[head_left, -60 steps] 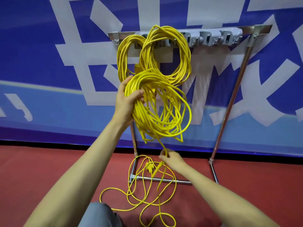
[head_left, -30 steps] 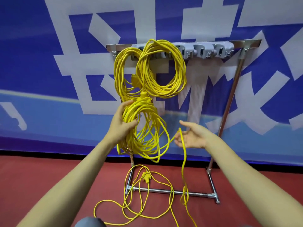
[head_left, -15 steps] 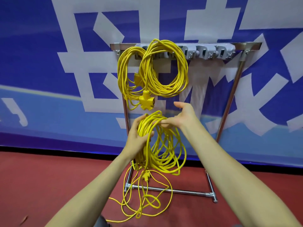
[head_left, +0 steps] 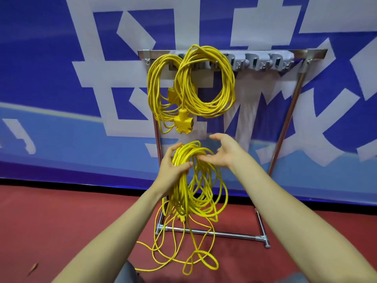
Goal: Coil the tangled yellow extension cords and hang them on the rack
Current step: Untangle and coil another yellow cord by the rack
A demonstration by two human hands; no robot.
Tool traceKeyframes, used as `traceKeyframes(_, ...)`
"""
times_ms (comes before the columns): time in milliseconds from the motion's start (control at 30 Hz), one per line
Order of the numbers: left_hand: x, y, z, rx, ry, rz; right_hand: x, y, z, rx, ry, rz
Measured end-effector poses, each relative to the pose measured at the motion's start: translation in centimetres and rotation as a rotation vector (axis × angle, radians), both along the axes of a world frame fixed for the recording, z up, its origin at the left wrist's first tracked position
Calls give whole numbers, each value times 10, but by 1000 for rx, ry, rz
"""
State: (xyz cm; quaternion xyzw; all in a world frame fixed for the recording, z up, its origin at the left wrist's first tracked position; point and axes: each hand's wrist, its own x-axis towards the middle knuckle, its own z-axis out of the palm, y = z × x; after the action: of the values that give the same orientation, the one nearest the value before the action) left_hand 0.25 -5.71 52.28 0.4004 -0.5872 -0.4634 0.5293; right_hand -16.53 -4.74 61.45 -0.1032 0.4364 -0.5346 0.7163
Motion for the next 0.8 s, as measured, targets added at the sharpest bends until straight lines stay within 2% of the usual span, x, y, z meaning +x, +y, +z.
traceKeyframes(133, -1, -3, 13, 98, 161, 50, 0, 6, -26, -133, 725, 220)
traceKeyframes(200, -1, -9, 18, 116, 203, 85, 2, 15, -40, -275, 905, 282)
traceKeyframes(333, -5, -14, 28, 82, 226, 129, 11, 35, -71, -444, 992, 524)
traceKeyframes(367, -7, -13, 31, 57, 217, 145, 13, 35, -81, -452, 1080, 492)
traceKeyframes(433, -11, -13, 36, 9, 200, 175, 14, 30, -94, -462, 1327, 252)
traceKeyframes(467, -12, -12, 40, -14, 192, 190, 14, 29, -98, -456, 1377, 162)
traceKeyframes(500, -12, -12, 43, -38, 183, 205, 15, 28, -101, -455, 1368, 145)
traceKeyframes(567, -11, -16, 46, -59, 179, 238, 19, 33, -109, -434, 1366, 294)
traceKeyframes(667, -13, -18, 60, -96, 205, 241, 26, 39, -130, -376, 1554, 470)
traceKeyframes(733, -14, -20, 69, -122, 239, 234, 30, 38, -144, -340, 1592, 460)
traceKeyframes(800, -15, -21, 79, -110, 284, 229, 36, 31, -154, -362, 1499, 388)
